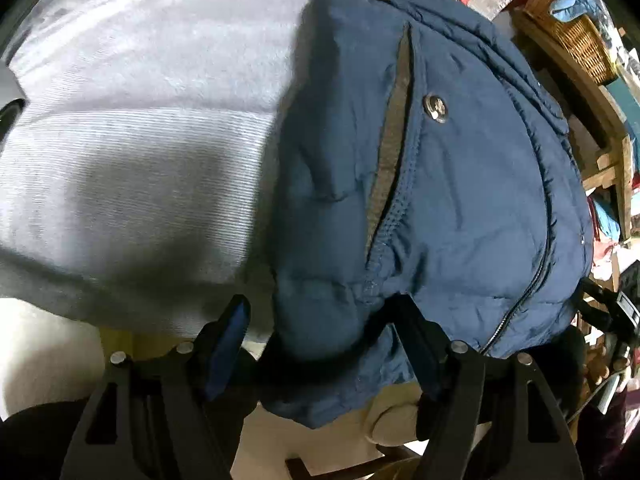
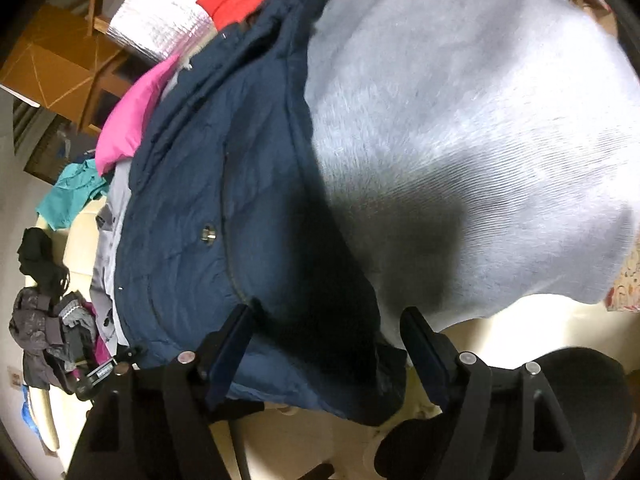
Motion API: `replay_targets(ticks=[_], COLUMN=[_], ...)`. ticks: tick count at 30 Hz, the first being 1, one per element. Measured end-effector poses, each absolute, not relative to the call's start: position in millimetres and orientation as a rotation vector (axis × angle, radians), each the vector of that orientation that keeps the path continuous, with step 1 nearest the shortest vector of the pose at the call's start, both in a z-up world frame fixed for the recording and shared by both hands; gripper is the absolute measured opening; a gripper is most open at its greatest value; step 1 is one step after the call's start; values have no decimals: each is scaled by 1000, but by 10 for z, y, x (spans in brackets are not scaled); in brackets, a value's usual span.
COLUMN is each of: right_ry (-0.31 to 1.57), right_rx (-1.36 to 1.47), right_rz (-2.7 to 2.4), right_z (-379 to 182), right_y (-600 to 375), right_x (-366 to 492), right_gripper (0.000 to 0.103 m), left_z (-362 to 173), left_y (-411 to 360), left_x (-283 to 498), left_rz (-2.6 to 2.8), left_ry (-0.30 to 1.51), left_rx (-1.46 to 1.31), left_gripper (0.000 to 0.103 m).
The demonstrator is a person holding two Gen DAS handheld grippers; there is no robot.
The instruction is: Fold large clothes
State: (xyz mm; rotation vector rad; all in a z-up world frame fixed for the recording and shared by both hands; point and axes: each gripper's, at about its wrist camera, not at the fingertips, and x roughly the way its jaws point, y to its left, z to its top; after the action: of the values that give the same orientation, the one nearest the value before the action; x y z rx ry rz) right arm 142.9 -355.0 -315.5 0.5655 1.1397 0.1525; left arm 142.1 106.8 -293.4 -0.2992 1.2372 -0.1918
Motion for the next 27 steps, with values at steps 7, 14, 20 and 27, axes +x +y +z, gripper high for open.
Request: replay_targets(ticks=[7, 14, 20, 27], right_ry=[1182, 1209, 1219, 1140], right_rx=[441, 464, 511, 383], right_rz=[293, 269, 278, 325], right_z=[-3257, -3203, -3405, -2823], right_y=[-3108, -3158, -3015, -2840], right_x=[1358, 1348, 1455, 1191], right_gripper=[28, 33, 32, 16], left_z=[-2889, -2967, -2920, -2506], left_y=[1045, 1004, 1038, 1026], left_x=[1441, 1480, 1427, 1180], left_rz=[-328, -309, -343, -429], left_ry=[1188, 1214, 1181, 1054], left_rx=[-363, -392, -397, -352], left_gripper=[24, 28, 19, 16])
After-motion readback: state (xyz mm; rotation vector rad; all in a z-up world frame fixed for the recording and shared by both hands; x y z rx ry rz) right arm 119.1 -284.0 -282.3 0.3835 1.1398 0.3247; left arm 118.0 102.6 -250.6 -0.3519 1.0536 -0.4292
